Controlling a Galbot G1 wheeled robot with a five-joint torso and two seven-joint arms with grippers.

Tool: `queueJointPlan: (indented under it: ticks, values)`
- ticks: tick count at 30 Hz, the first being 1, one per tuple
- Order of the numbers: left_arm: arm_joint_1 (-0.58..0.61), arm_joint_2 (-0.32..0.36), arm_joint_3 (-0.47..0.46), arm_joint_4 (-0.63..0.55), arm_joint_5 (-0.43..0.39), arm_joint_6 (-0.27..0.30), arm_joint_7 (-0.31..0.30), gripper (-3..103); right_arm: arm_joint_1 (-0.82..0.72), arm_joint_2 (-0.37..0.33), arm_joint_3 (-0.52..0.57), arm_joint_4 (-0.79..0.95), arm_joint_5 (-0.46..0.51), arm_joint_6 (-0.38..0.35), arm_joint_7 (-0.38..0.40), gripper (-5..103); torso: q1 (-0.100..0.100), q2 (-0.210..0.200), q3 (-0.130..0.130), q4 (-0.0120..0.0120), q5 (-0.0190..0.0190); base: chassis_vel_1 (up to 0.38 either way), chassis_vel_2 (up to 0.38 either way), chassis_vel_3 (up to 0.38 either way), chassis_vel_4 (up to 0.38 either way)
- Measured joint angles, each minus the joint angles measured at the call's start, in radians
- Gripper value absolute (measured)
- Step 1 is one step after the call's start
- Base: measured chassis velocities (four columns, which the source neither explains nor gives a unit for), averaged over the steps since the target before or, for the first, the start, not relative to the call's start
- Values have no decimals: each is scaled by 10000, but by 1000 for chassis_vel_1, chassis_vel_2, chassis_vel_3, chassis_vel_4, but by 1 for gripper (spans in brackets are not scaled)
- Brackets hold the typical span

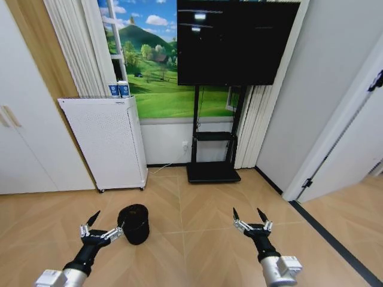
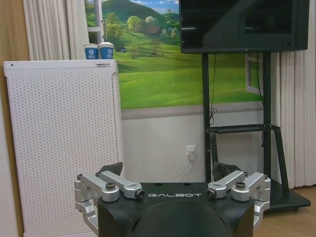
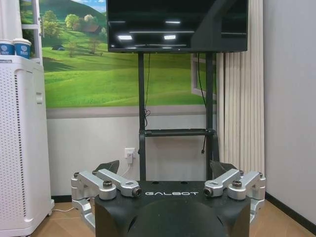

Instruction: Pick up the trash bin and place the garbage on the floor into it.

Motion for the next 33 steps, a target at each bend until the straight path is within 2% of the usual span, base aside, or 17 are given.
queueJointPlan:
  ticks: [1,4,8,11,20,33]
  values:
    - [0,0,0,2,0,0,-1,100,0,0,-1,0,0,0,0,100,0,0,1,2,-13,275,-264,-249,297]
    - [0,0,-1,0,0,1,-1,100,0,0,-1,0,0,0,0,100,-1,0,0,1,4,281,-269,-261,296]
    - [0,0,0,1,0,0,-1,100,-1,0,0,0,0,0,0,100,-3,1,-1,1,-7,297,-295,-295,302]
    - [0,-1,0,1,0,1,-1,100,0,0,-1,0,0,0,0,100,-2,0,1,1,2,297,-306,-325,315]
    - [1,-1,-1,1,0,1,-1,100,-5,0,0,1,0,0,0,100,-5,2,0,0,-7,258,-252,-236,267]
    - [-1,0,0,1,0,1,0,100,4,0,0,-1,0,0,0,100,4,-1,3,-1,-3,66,-81,-69,70]
